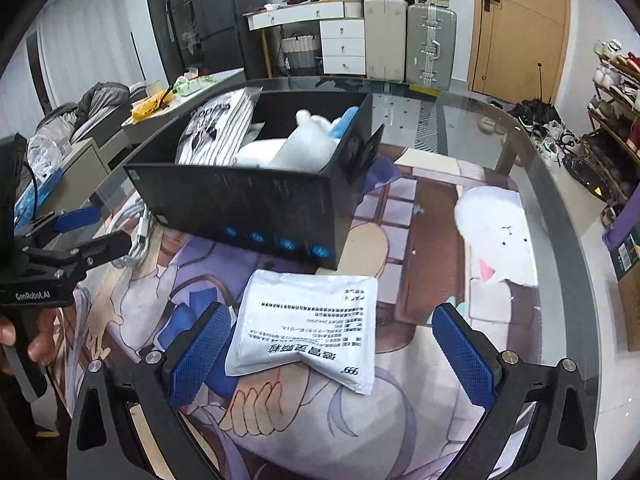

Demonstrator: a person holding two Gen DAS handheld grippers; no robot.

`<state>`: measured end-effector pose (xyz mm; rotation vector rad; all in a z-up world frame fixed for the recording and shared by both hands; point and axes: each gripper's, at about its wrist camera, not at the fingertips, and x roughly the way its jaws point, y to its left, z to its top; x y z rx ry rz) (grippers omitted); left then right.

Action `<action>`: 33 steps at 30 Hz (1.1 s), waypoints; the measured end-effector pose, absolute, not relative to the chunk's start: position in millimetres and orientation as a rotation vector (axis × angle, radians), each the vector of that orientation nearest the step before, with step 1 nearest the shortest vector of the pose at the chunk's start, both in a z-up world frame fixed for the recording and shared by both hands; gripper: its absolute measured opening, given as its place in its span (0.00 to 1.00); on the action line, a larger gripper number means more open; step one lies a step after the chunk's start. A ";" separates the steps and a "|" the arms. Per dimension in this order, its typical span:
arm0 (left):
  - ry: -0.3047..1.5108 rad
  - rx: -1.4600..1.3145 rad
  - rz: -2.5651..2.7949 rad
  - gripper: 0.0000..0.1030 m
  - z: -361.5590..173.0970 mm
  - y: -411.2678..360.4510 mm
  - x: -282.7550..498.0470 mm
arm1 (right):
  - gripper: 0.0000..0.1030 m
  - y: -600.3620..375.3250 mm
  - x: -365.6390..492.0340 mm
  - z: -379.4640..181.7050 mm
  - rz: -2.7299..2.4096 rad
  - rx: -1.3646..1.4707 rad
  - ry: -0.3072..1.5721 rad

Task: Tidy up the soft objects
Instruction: 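Move left tool to the white coiled cable while right tool reaches the white printed sachet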

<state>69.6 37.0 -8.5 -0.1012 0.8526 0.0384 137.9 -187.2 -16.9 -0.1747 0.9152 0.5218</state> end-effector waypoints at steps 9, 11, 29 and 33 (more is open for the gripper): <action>0.901 -0.151 0.053 1.00 -17.0 46.0 81.8 | 0.99 -180.7 141.2 -31.7 0.527 -0.205 0.964; 0.916 -0.161 0.059 1.00 -19.9 46.8 84.8 | 0.99 -177.7 140.8 -34.3 0.521 -0.231 0.963; 0.937 -0.119 0.097 1.00 -28.2 38.8 96.7 | 0.99 -171.9 143.4 -36.9 0.516 -0.243 0.957; 0.942 -0.107 0.104 1.00 -29.1 38.0 98.0 | 0.99 -171.6 143.2 -37.7 0.514 -0.243 0.957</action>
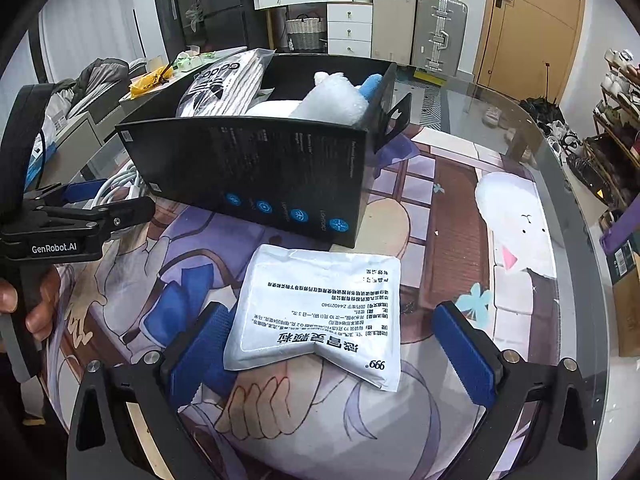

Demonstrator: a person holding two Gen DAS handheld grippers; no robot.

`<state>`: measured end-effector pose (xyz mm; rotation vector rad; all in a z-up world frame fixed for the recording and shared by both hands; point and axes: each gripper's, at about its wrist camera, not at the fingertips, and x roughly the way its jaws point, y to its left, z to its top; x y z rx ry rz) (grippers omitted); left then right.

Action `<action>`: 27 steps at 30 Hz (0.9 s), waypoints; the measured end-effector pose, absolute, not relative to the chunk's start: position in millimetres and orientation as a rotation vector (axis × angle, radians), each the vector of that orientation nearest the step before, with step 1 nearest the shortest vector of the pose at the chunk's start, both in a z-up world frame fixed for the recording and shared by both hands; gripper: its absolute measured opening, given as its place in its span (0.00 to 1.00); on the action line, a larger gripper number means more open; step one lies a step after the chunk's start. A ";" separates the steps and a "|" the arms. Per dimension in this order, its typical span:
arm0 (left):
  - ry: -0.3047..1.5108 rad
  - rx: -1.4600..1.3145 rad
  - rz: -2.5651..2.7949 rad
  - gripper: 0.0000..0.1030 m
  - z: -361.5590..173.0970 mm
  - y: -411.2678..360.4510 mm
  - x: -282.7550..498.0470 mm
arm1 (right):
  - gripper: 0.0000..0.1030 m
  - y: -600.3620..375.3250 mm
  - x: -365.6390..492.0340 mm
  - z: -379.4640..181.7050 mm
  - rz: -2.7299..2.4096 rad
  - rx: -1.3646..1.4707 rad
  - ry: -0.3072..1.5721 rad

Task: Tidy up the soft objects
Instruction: 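Move left tool to the white coiled cable while right tool reaches the white printed sachet, then close left tool on the coiled cable while right tool grips the white sachet, lift both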

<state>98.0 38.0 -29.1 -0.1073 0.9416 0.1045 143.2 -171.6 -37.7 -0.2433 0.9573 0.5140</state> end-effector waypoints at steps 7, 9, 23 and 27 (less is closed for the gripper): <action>0.953 -0.078 0.121 1.00 -30.6 27.3 100.6 | 0.99 -170.7 143.3 -38.1 0.513 -0.245 0.957; 0.953 -0.080 0.120 1.00 -30.3 27.9 101.0 | 0.99 -171.0 143.7 -38.1 0.513 -0.245 0.956; 0.953 -0.079 0.120 1.00 -30.8 26.2 100.8 | 0.66 -177.8 137.4 -29.9 0.537 -0.243 0.927; 0.953 -0.079 0.121 1.00 -31.2 27.7 100.4 | 0.63 -179.8 134.1 -31.7 0.543 -0.244 0.923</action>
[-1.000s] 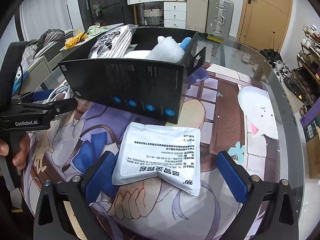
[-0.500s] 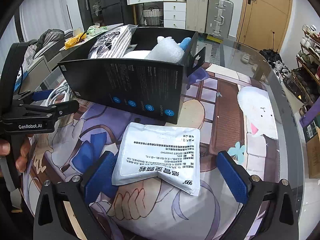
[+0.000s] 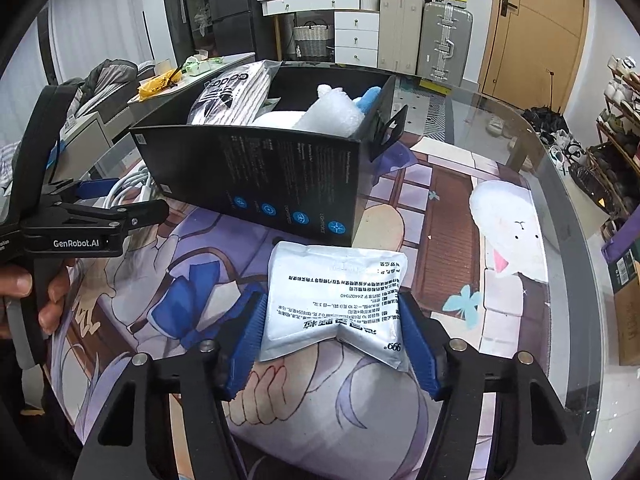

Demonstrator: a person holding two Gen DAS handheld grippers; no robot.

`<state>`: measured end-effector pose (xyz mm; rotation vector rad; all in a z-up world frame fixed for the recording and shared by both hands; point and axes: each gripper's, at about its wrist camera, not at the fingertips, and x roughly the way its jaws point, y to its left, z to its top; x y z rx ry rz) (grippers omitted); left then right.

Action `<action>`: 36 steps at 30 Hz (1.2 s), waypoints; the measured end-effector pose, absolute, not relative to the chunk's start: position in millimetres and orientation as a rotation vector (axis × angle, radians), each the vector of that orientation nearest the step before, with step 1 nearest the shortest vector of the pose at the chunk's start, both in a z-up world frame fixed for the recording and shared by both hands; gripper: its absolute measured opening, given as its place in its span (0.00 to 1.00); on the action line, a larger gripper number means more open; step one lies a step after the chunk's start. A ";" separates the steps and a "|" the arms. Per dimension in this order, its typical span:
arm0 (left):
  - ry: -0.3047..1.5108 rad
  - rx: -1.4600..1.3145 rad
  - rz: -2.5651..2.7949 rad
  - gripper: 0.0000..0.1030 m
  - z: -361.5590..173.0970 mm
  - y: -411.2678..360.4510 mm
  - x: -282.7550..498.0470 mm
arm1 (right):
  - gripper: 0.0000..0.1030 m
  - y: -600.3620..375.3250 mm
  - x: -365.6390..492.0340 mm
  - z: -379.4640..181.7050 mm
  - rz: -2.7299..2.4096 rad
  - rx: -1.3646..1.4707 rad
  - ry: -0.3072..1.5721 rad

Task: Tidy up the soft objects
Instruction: 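Close left tool on the coiled cable while right tool grips the white sachet, lift both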

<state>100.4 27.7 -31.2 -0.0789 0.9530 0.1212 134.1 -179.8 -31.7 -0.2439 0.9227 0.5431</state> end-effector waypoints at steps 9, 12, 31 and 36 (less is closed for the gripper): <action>0.949 -0.080 0.120 0.97 -30.1 26.5 100.0 | 0.63 -180.4 130.3 -32.7 0.545 -0.245 0.917; 0.929 -0.077 0.116 0.82 -26.2 25.1 97.8 | 0.63 -180.3 130.3 -32.5 0.546 -0.245 0.916; 0.875 -0.129 0.050 0.21 -15.9 37.4 68.7 | 0.63 -181.0 130.9 -30.7 0.544 -0.248 0.914; 0.861 -0.135 0.044 0.21 -14.9 39.6 60.7 | 0.62 -180.2 130.9 -29.1 0.546 -0.252 0.912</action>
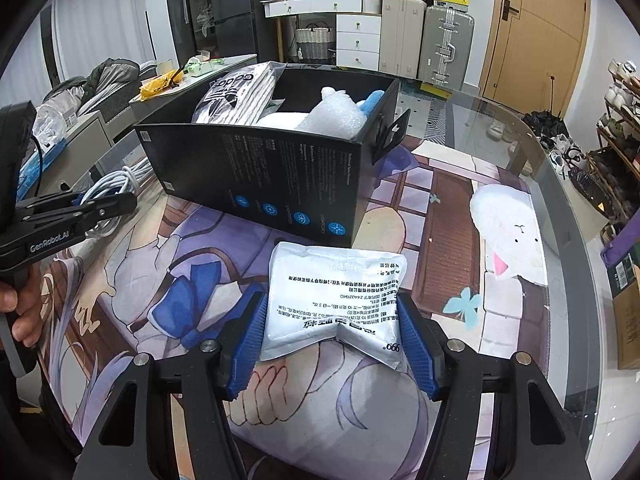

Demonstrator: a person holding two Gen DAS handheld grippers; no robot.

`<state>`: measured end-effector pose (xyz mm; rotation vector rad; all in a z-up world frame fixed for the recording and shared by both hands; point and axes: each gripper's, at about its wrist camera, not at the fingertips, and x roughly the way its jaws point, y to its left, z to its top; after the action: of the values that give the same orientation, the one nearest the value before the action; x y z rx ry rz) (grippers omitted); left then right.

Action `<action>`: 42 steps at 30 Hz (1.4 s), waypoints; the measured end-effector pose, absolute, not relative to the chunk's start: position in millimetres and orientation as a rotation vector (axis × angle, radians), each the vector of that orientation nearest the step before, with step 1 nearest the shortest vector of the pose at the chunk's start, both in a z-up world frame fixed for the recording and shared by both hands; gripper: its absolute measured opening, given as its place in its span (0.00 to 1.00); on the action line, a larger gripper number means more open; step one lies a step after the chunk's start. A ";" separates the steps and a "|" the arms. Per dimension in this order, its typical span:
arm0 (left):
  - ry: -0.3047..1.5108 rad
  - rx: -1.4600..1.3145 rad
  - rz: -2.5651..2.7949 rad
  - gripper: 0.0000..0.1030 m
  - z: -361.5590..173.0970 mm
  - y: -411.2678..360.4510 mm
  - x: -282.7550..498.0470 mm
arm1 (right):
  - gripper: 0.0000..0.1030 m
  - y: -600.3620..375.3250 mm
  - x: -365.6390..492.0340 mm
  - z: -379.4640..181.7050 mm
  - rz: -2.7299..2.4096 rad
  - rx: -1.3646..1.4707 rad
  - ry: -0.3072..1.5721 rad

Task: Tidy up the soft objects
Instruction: 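Close left tool on the coiled cable while right tool grips the white sachet, lift both, then carry the cable in left tool while right tool carries the sachet over the box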

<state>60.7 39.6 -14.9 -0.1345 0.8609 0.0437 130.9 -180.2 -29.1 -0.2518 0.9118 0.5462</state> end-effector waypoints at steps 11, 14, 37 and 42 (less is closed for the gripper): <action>0.792 -0.170 0.038 0.21 -1.6 48.0 42.6 | 0.57 -179.6 126.7 -21.5 0.543 -0.267 0.891; 0.775 -0.175 0.043 0.21 3.5 50.1 39.8 | 0.57 -181.3 123.9 -16.0 0.543 -0.263 0.876; 0.662 -0.190 -0.005 0.21 45.8 39.1 32.7 | 0.57 -200.0 100.2 44.6 0.549 -0.208 0.723; 0.652 -0.186 -0.033 0.21 53.2 31.2 41.4 | 0.57 -201.5 95.7 56.7 0.543 -0.192 0.685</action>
<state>41.4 31.2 53.2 -0.1859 0.6525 -0.0330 95.7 -201.5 56.7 -0.1922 0.6847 0.5434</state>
